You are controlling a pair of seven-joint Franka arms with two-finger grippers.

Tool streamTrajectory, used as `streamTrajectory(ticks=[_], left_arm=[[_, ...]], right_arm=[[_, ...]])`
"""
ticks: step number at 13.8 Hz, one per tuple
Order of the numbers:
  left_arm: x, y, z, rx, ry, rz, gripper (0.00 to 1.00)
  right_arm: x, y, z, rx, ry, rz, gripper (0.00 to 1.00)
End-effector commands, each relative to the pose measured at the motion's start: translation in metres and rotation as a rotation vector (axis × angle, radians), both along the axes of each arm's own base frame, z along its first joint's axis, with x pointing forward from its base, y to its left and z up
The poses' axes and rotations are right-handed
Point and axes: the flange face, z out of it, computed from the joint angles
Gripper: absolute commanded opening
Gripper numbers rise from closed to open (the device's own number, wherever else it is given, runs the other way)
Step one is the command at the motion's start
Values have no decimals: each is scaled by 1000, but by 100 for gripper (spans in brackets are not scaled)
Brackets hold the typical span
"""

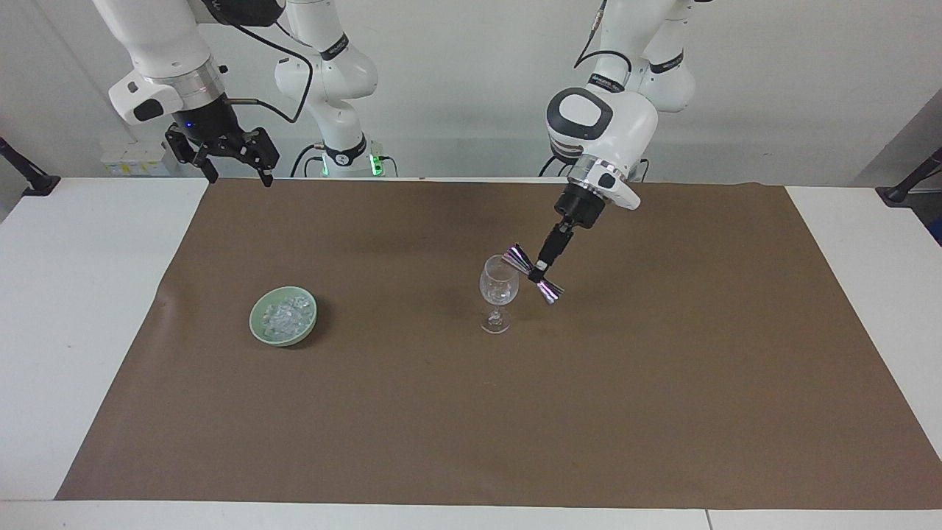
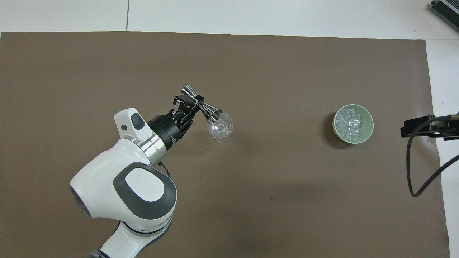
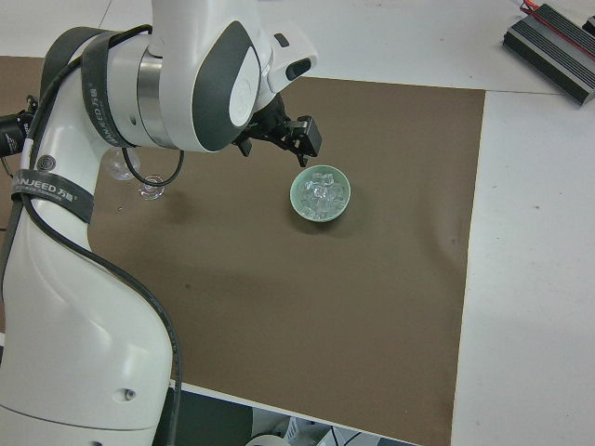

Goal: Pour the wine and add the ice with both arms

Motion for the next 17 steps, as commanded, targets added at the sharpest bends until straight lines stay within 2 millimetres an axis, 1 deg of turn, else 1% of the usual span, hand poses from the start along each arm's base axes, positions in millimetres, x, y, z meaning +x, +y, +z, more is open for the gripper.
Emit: streamTrajectory(ticks=[1, 6, 8, 17], left_arm=[[3, -6, 6, 36, -43, -2, 0], [7, -7, 8, 67, -76, -5, 0], [4, -13, 9, 70, -81, -20, 0], [3, -13, 9, 155, -150, -76, 0]], right_arm=[[-7, 0, 0, 18, -5, 12, 100], [-7, 0, 0, 18, -5, 12, 100], [-7, 0, 0, 18, -4, 12, 100], [-7, 0, 0, 18, -5, 12, 100]])
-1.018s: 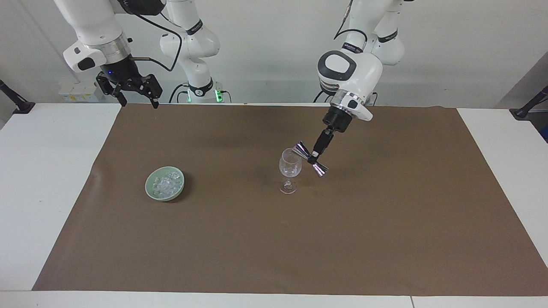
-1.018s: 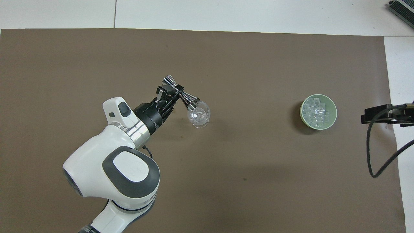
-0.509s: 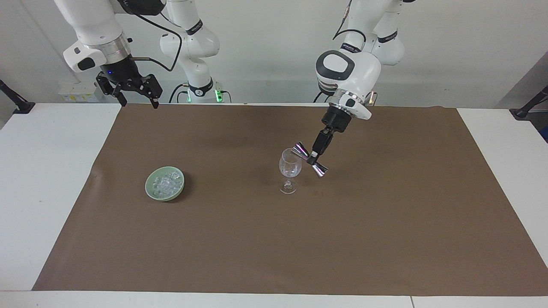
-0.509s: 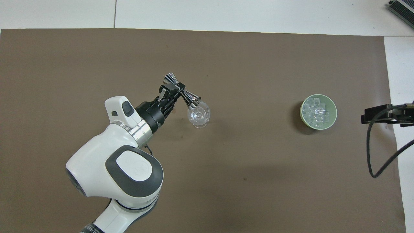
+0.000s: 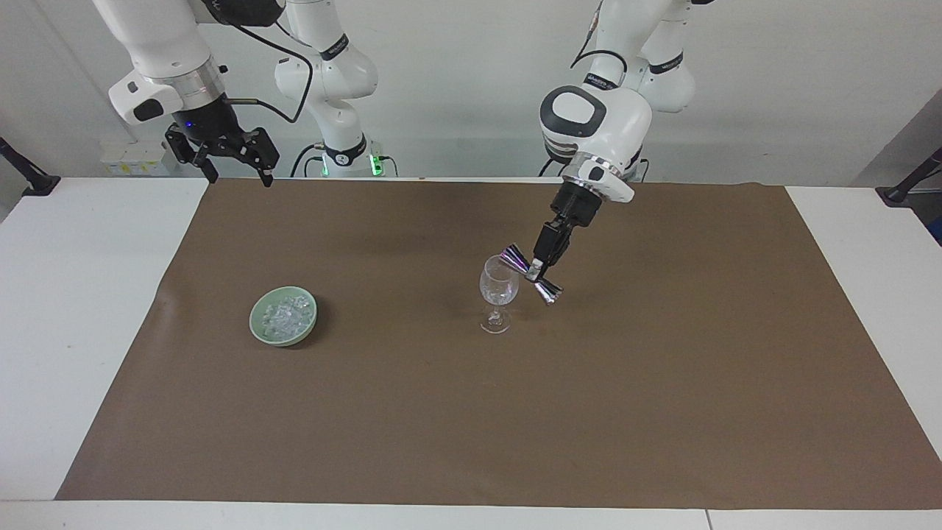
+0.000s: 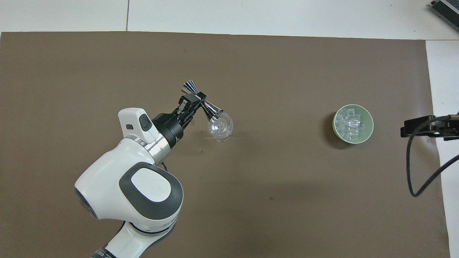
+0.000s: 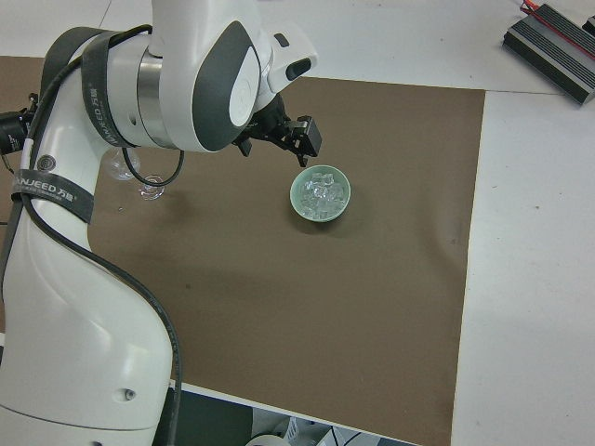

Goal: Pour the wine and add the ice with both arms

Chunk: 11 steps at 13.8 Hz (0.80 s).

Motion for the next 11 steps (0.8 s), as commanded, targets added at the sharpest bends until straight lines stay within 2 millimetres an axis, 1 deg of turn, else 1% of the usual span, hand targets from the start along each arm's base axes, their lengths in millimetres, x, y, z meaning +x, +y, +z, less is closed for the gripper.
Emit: streamTrajectory(ticks=[1, 5, 7, 8, 11], left_arm=[[2, -5, 3, 40, -40, -14, 0], [2, -5, 3, 69, -64, -37, 0], [-1, -9, 4, 80, -76, -55, 0], [0, -11, 7, 80, -84, -59, 0], [2, -15, 7, 104, -108, -83, 0]], right_arm=[[-7, 0, 0, 18, -5, 12, 100], [-7, 0, 0, 18, -5, 12, 100], [-7, 0, 0, 18, -5, 12, 100], [-7, 0, 0, 18, -5, 12, 100], [-7, 0, 0, 18, -5, 12, 100]])
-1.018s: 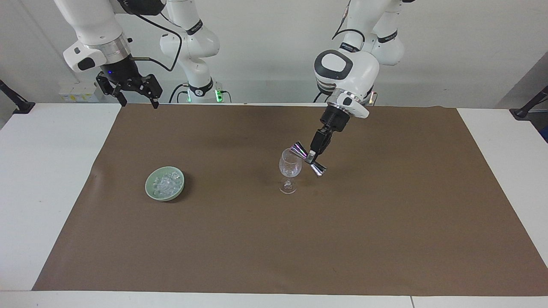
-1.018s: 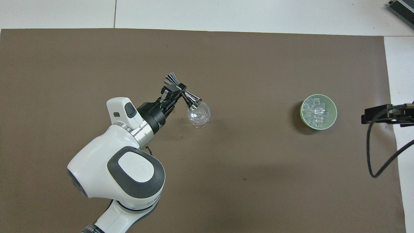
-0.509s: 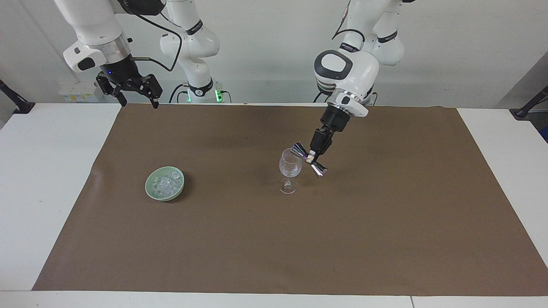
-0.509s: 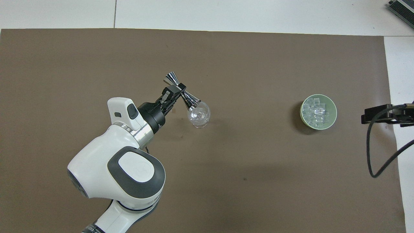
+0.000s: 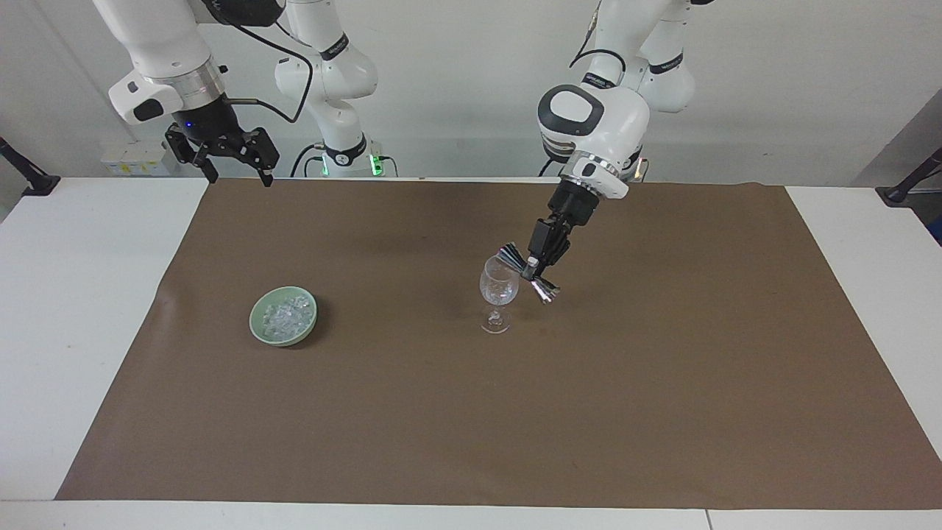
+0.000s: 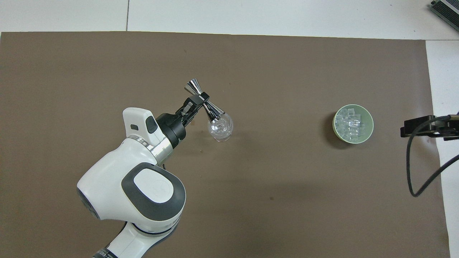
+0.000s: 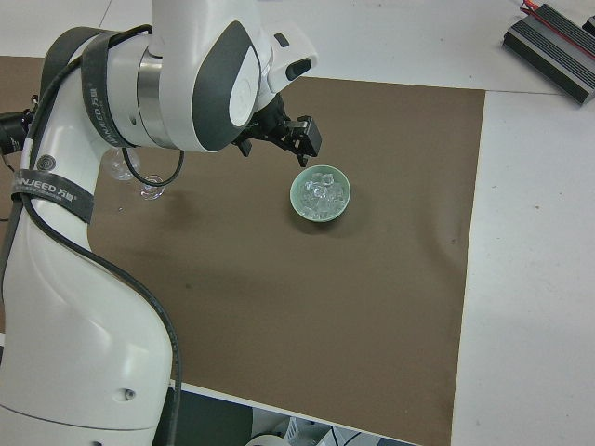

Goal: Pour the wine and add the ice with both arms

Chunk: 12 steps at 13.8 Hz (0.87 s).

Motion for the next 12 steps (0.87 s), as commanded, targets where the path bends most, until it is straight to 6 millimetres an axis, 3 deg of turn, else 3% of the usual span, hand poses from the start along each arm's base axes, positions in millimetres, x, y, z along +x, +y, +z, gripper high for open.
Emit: streamTrajectory(ticks=[1, 12], left_arm=[[3, -8, 4, 38, -43, -18, 0], [0, -12, 4, 88, -88, -66, 0]], right_arm=[[-7, 0, 0, 18, -4, 12, 100], [-7, 0, 0, 18, -5, 12, 100]])
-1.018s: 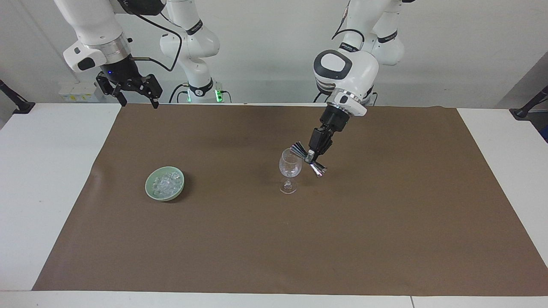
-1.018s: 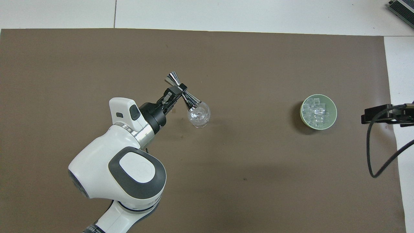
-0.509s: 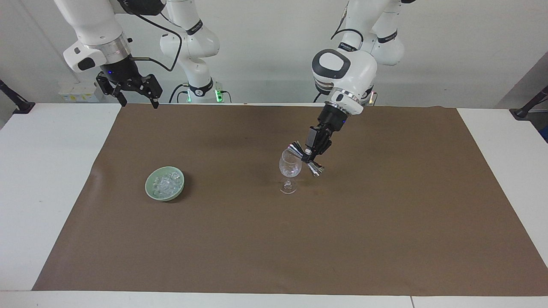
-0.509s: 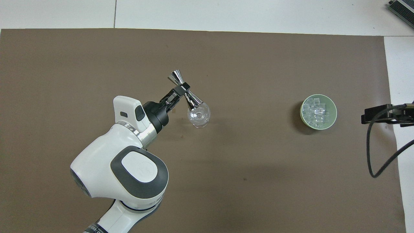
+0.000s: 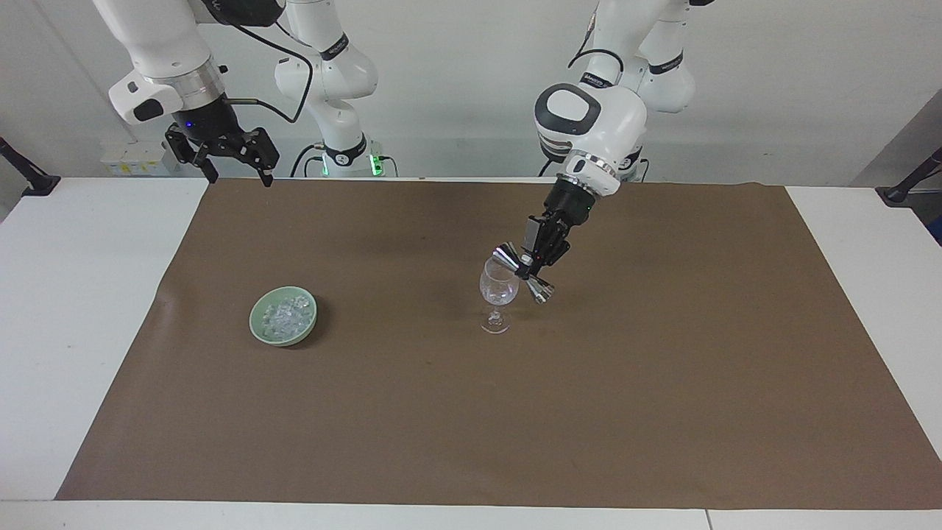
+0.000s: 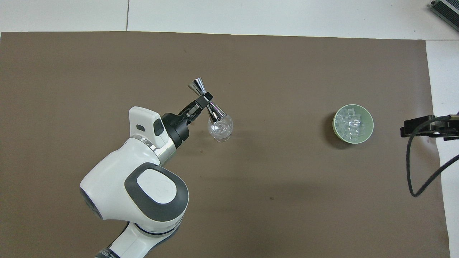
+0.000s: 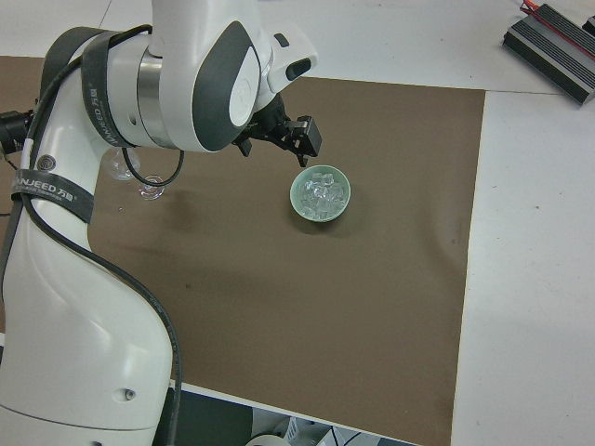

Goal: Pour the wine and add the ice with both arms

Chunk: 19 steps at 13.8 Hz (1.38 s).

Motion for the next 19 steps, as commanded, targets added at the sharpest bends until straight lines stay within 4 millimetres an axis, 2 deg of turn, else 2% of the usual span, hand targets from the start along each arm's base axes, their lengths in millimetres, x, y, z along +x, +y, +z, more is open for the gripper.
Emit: streamTrajectory(ticks=[1, 6, 9, 10, 14, 17, 19], left_arm=[[1, -6, 2, 11, -15, 7, 0], [7, 4, 0, -117, 96, 105, 0], [26, 38, 8, -241, 170, 136, 0], [32, 55, 9, -266, 187, 135, 0], [51, 143, 10, -440, 301, 142, 0], [51, 205, 9, -578, 416, 161, 0], [54, 252, 11, -589, 505, 159, 0]], right_arm=[[-7, 0, 0, 18, -5, 12, 100], [-7, 0, 0, 18, -5, 12, 100], [-7, 0, 0, 18, -4, 12, 100], [-7, 0, 0, 18, -5, 12, 100], [-7, -2, 1, 19, -5, 7, 100], [-7, -9, 2, 19, -7, -11, 100], [-5, -9, 1, 18, -10, -4, 100]])
